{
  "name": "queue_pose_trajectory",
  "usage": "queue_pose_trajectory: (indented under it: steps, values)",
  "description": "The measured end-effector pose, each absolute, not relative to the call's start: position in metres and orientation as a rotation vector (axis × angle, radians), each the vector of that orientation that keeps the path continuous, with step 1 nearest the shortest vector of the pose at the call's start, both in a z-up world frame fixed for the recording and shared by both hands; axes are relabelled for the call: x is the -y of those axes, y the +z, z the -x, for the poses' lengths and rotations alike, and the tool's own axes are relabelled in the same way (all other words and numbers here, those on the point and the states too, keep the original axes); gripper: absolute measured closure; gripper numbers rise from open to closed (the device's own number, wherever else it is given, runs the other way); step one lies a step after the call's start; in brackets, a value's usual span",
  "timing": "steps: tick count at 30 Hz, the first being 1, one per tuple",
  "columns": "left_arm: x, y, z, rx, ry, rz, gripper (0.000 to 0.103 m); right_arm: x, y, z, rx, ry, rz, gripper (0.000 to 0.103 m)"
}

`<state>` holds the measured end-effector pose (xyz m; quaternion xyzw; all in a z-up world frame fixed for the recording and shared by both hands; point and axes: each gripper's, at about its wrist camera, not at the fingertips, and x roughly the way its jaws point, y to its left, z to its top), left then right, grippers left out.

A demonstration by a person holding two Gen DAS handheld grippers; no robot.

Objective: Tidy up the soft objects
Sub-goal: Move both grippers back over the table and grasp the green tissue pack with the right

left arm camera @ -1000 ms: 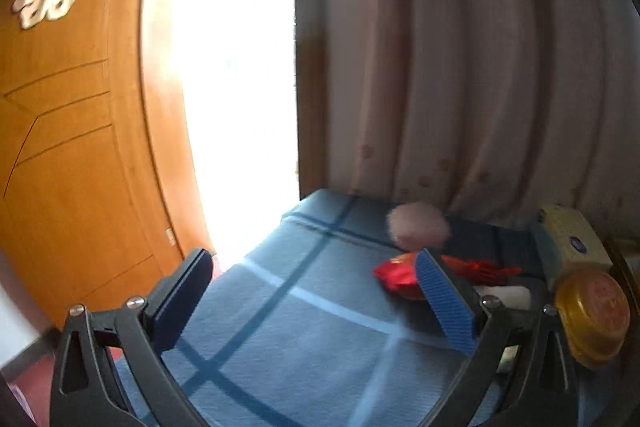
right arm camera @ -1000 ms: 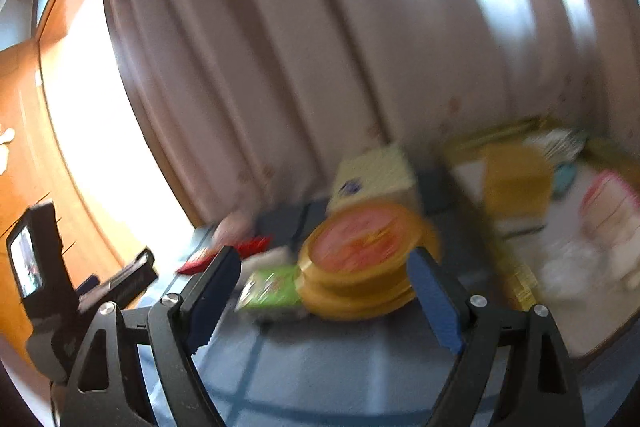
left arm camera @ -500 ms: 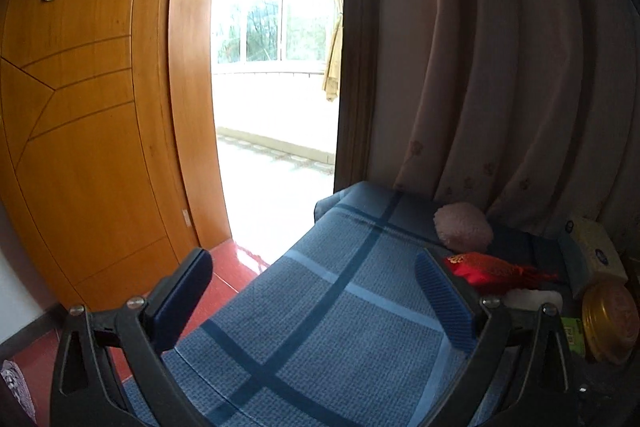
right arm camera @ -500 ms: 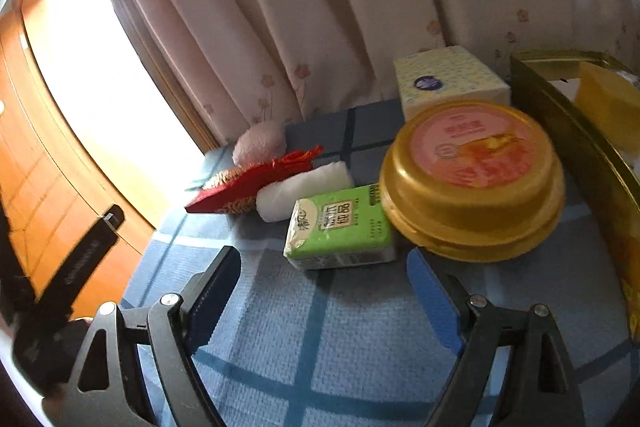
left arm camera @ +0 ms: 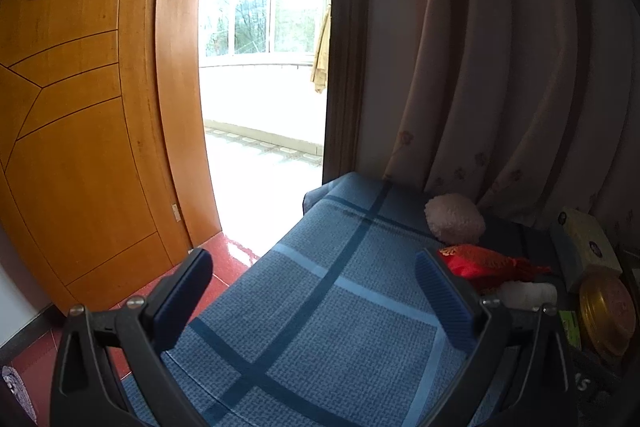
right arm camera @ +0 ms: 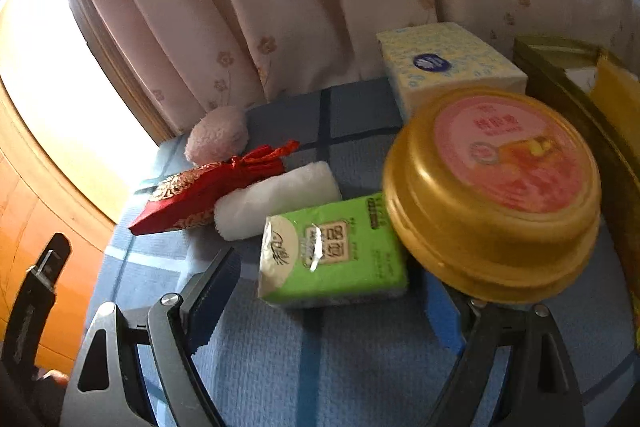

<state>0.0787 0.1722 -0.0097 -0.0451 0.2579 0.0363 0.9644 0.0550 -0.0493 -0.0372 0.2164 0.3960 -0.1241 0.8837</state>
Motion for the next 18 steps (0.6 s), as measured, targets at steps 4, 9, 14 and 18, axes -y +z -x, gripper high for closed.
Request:
queue_pose_trajectory:
  steps: [4,9,14,18]
  values:
    - [-0.172,-0.010,-0.080,-0.533,0.074,0.091,0.001,0.039,-0.038,-0.067,-0.851,-0.233,-0.403,0.016]
    - [-0.170,-0.010,-0.079,-0.535,0.080,0.083,0.001,0.030,-0.036,-0.068,-0.867,-0.161,-0.347,0.034]
    - [-0.168,-0.011,-0.081,-0.544,0.085,0.071,0.001,0.027,-0.034,-0.056,-0.860,-0.061,-0.356,0.035]
    - [-0.166,-0.011,-0.083,-0.556,0.093,0.058,0.001,0.022,-0.028,-0.034,-0.813,0.067,-0.367,0.035]
